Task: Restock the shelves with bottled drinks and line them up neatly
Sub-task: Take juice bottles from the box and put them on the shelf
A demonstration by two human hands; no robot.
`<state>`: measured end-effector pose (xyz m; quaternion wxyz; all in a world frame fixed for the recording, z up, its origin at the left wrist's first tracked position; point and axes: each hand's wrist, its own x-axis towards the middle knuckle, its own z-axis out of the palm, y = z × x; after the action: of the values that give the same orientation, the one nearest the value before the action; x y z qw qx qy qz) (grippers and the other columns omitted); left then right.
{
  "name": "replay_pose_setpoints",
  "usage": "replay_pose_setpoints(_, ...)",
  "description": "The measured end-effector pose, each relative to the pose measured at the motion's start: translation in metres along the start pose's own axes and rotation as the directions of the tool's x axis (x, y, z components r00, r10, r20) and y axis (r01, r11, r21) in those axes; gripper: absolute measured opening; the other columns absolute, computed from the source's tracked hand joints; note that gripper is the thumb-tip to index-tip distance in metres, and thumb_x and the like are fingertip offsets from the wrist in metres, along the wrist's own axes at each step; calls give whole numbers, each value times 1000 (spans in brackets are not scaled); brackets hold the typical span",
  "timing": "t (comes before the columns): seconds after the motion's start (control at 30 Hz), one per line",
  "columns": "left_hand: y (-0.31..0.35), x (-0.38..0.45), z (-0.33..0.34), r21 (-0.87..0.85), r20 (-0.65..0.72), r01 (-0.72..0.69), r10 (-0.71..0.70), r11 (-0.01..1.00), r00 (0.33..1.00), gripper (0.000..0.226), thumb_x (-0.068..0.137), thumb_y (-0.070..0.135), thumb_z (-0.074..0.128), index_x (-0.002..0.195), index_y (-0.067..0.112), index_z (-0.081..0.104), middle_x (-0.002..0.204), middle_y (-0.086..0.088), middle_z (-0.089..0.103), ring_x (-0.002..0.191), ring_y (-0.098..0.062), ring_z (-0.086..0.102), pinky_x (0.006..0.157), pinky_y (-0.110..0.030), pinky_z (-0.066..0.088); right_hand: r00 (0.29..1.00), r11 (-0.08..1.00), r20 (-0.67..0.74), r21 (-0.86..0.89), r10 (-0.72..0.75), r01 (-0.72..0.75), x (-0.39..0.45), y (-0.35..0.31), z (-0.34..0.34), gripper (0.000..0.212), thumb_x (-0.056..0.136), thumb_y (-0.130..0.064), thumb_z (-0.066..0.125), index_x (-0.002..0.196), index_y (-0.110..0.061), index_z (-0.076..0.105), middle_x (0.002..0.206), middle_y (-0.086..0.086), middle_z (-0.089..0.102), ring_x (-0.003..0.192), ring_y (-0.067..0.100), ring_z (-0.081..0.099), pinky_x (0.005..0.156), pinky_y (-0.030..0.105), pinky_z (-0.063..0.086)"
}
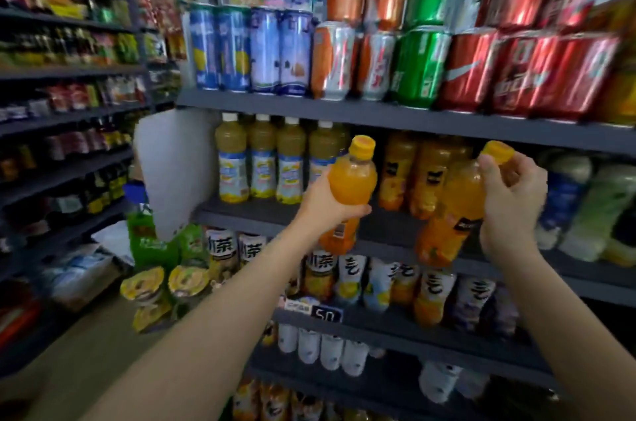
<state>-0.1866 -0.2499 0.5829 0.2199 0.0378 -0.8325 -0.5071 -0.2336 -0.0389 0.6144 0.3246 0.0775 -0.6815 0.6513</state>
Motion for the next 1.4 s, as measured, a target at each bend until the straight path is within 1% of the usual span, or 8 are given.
replay_pose_setpoints(0.23,15,45,87,149,56,-20,12,989,998,83,58,32,86,127,24,42,128,-9,45,122,-31,41,104,-50,34,992,978,11,-170,-122,122,52,43,-19,35,91,-22,57,117,1,54,110,12,41,93,4,38,78,4,30)
replay_pose_setpoints(0.43,15,66,109,99,30,77,-81,992,996,85,61,35,83,132,26,38,129,-4,50,120,-26,46,101,-48,41,998,989,64,-147,8,1,85,64,-7,40,90,-27,59,122,-4,53,130,13,37,110,15,42,103,23,32)
replay_pose_setpoints(0.57,13,74,113,5,-17,139,-139,990,990,74,64,30,82,126,26,42,122,-2,55,114,-22,52,98,-44,44,941,981,323,-190,102,-42,88,88,-1,72,79,-21,73,138,-24,32,131,7,44,116,23,49,98,41,44)
replay_pose_setpoints(0.77,-4,68,112,159,-19,146,-145,976,989,83,70,21,78,137,22,28,128,-5,51,118,-24,49,99,-41,42,850,985,516,-173,106,-17,73,120,-22,87,79,-2,70,144,-23,16,129,-1,42,117,11,44,92,27,38)
replay_pose_setpoints(0.87,-13,63,123,257,-8,171,-175,951,985,82,70,20,78,136,19,29,130,-7,51,121,-26,49,100,-41,41,871,938,412,-320,267,-136,60,141,-25,70,77,-6,72,136,-12,35,127,9,50,118,24,49,92,33,41)
replay_pose_setpoints(0.93,-13,64,130,286,-26,172,-172,943,985,78,71,21,78,134,18,31,130,-7,51,121,-27,48,99,-38,40,908,922,338,-370,248,-114,60,149,-18,68,75,-10,75,132,-9,40,127,13,50,117,28,49,96,39,42)
replay_pose_setpoints(1.17,-6,67,161,346,-113,146,-113,927,987,74,76,26,74,135,13,31,127,-9,52,119,-28,49,95,-37,38,959,896,203,-434,199,-94,72,161,13,73,78,-12,72,137,-4,31,133,17,38,121,32,43,99,38,36)
replay_pose_setpoints(1.4,-9,74,160,373,-40,149,-145,916,989,81,74,26,77,137,15,27,129,-8,53,121,-27,49,99,-38,37,960,873,153,-468,234,-138,91,175,26,72,79,-10,70,137,-3,29,134,19,36,121,37,42,100,47,37)
